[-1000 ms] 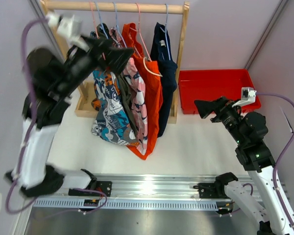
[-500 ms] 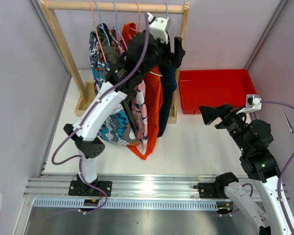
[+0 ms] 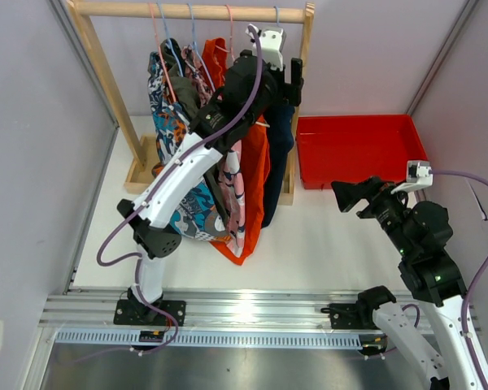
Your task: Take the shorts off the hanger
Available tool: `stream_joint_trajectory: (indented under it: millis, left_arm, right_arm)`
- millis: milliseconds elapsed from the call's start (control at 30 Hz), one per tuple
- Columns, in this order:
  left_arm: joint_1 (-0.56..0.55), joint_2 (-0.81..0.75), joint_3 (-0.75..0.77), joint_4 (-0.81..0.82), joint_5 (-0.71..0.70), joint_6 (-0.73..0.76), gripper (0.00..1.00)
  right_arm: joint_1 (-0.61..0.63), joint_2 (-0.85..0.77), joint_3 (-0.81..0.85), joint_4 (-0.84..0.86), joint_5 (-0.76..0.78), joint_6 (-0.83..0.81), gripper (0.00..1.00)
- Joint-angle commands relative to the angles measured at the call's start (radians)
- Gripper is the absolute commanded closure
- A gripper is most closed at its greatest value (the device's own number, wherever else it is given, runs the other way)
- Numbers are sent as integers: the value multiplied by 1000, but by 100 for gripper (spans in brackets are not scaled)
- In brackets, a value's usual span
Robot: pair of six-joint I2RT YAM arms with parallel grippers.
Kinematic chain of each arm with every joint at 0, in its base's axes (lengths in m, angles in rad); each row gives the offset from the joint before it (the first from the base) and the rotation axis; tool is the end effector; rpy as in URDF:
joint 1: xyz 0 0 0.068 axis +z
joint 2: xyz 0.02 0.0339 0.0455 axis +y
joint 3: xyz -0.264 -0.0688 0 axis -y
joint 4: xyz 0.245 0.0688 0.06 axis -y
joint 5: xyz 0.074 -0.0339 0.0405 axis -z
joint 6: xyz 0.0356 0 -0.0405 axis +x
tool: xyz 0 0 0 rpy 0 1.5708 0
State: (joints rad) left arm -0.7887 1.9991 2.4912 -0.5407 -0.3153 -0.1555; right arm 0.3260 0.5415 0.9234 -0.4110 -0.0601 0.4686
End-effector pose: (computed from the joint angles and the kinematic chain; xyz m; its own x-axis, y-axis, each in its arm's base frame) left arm 0.3073 -0.2937 0.5171 -0.1045 -0.1038 -0.9891 0.4454 0.8844 -0.1398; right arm 0.1019 0.0367 0.3934 -0.1947 0.4101 -0.8910 -0.3235 0.8307 0.4530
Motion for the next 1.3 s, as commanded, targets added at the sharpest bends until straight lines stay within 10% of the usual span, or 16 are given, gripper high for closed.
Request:
stream_joint_trajectory:
  millis: [0,433,767,1267]
  left_arm:
    - [8,38,32,50,-37,17,13]
    - [40,73,37,88,-85,22,38]
    - [49,47,38,65,-41,28,100]
    - [52,-112,21,70,-85,30,100]
  right_arm:
    - [4,-11,-8,-12,12,-22,1]
    - [4,-25,-41,-17,13,-28,1]
    - [4,-8,-66,12,-12,-7,1]
    - [5,78,17,47,-85,-31,1]
